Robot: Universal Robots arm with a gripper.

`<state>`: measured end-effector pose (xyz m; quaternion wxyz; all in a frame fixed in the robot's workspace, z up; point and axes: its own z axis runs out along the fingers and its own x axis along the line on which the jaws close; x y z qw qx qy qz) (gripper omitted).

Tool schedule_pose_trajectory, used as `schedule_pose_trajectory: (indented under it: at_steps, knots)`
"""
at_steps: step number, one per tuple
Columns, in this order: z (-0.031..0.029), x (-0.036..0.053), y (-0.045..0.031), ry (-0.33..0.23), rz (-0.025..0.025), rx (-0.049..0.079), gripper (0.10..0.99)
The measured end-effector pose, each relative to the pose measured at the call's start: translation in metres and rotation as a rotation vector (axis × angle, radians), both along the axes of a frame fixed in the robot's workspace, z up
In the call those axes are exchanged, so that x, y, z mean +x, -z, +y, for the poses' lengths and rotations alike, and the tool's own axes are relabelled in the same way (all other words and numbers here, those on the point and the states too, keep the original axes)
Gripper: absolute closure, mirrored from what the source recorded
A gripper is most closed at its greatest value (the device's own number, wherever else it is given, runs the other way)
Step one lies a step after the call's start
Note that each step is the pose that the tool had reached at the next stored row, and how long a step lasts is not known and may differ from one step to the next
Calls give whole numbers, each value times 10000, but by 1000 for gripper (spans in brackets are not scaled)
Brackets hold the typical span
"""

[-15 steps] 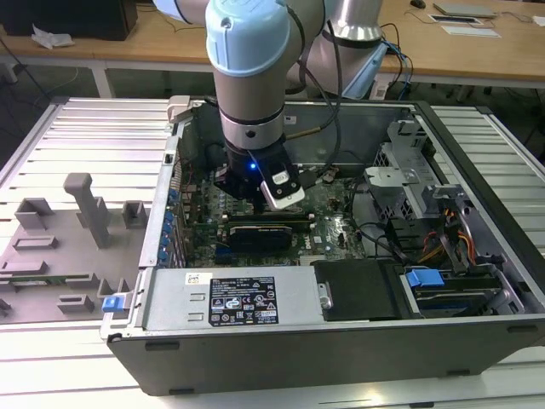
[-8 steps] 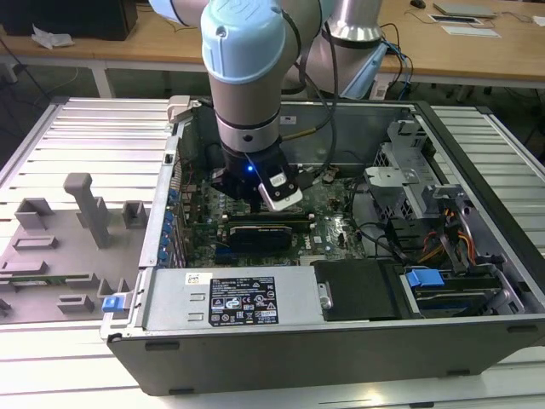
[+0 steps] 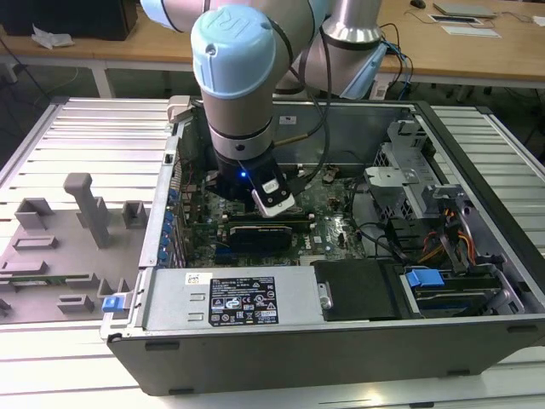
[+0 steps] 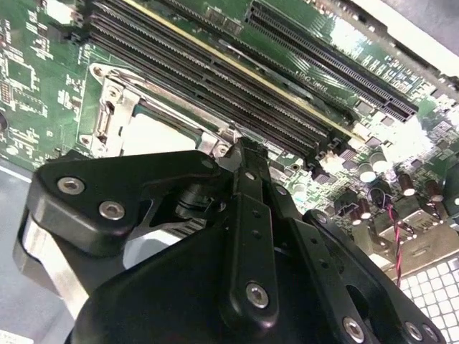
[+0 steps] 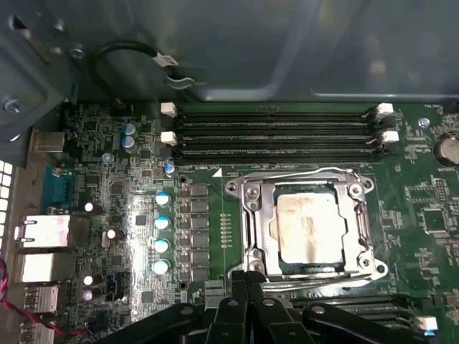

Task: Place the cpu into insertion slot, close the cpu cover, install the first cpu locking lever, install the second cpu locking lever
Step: 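Install the second cpu locking lever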

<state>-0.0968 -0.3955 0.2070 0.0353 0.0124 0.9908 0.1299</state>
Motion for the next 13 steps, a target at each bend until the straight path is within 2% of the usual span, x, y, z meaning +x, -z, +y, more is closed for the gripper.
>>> schedule_pose_trajectory:
  at_steps: [4, 7, 13]
  knots:
    - [-26, -9, 49, -33, 0, 202, 980]
    - [-67, -9, 78, -80, 1, 276, 980]
    - [-76, -10, 104, -156, 2, 369, 980]
